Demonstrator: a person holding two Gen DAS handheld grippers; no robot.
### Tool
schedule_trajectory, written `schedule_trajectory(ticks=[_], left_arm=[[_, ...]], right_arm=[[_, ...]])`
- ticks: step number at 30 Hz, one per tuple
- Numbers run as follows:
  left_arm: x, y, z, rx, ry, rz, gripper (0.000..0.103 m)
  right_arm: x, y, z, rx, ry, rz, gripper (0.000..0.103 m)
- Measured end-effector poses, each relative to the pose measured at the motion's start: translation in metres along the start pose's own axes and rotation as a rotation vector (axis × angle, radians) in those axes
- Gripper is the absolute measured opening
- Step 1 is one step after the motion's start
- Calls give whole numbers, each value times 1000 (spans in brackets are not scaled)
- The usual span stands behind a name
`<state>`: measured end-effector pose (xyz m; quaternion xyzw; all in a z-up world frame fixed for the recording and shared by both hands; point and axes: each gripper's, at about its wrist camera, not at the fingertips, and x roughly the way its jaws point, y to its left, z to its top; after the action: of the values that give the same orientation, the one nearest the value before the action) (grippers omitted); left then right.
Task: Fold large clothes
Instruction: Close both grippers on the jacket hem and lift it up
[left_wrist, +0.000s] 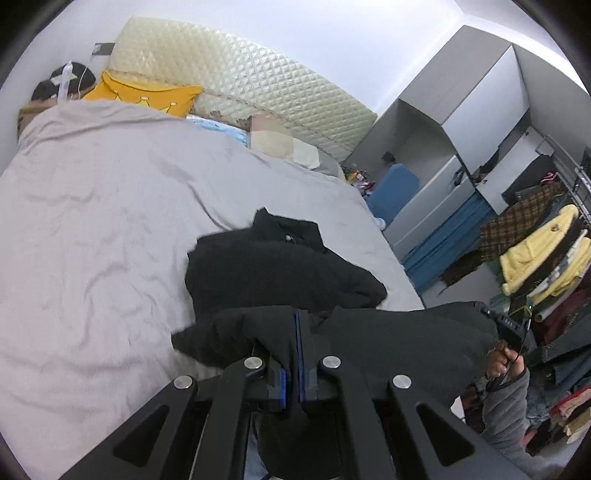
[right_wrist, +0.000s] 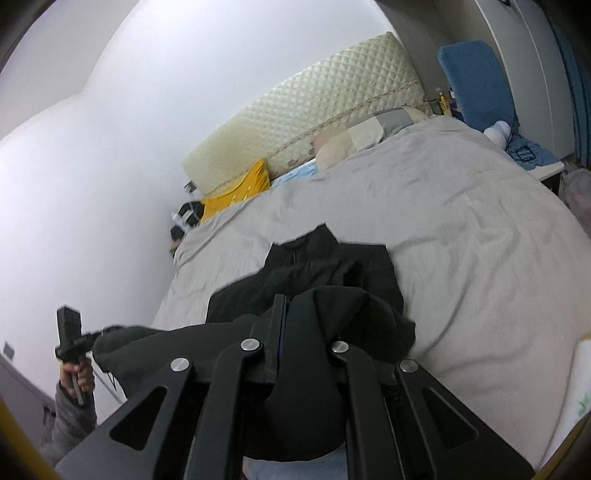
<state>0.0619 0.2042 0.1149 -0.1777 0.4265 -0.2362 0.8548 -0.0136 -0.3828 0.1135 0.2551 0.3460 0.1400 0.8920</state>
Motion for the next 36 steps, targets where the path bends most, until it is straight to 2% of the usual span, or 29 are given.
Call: schedule_trajectory(ticks=[7,14,17,23,28,32,36], left_arm=[[40,3,61,-19,6,83,4],[101,19,111,-68,-31,176,4],[133,33,127,-126,-21,214,4],[195,59,148,-162,38,319,4],[252,77,164,-178,86,406,4],[294,94,169,-206,121,434,4],[328,107,169,-217,140,427,5]], right_arm=[[63,-18,58,63,2,-58,8],[123,-41,94,127,24,-133,8],[160,-57,105,158,44,-176,8],[235,-83,114,182,107,-273,8],[284,-99,116,143,153,-346,8],[320,-112,111,99,217,-420,8],[346,-127,104,100,261,-442,8]])
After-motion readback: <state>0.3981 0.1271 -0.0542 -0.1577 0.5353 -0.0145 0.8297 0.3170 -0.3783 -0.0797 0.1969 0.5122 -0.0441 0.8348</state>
